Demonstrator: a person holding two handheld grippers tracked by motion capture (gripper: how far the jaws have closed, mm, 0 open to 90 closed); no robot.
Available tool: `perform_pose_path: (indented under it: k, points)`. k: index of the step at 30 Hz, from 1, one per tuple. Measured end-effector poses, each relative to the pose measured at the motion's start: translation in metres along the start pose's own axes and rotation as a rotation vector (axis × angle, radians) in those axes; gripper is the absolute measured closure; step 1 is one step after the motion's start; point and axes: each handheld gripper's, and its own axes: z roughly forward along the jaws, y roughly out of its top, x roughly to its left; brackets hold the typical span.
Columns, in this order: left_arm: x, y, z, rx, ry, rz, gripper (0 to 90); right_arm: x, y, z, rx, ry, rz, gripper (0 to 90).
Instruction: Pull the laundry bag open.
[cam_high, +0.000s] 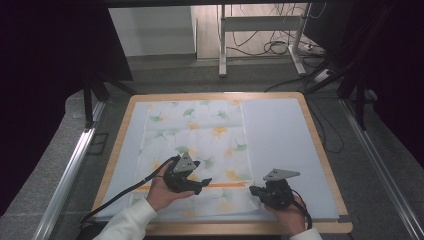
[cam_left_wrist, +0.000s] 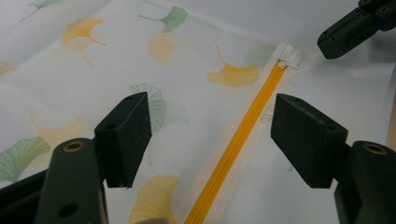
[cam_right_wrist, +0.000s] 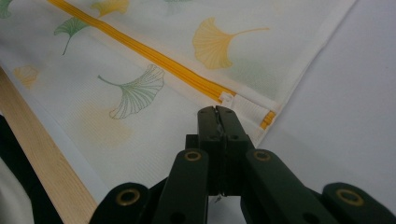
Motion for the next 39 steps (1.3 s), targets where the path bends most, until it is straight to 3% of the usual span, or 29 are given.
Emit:
perform_pose_path:
  k: [10, 20, 29, 39]
  points:
    - [-0.003, 0.001, 0.005, 0.003, -0.015, -0.004, 29.4, 0.0, 0.0, -0.001, -0.003, -0.002, 0.0, 89.4]
    - [-0.015, 0.009, 0.027, 0.033, -0.037, 0.053, 31.4, 0.004, -0.007, -0.005, 0.006, 0.007, 0.005, 89.4]
    - [-0.02, 0.019, 0.043, 0.036, -0.071, 0.052, 33.4, 0.004, -0.009, -0.003, 0.02, 0.018, 0.005, 89.4]
    - [-0.03, 0.029, 0.061, 0.045, -0.093, 0.099, 34.7, 0.005, -0.009, -0.004, 0.017, 0.022, 0.006, 89.3]
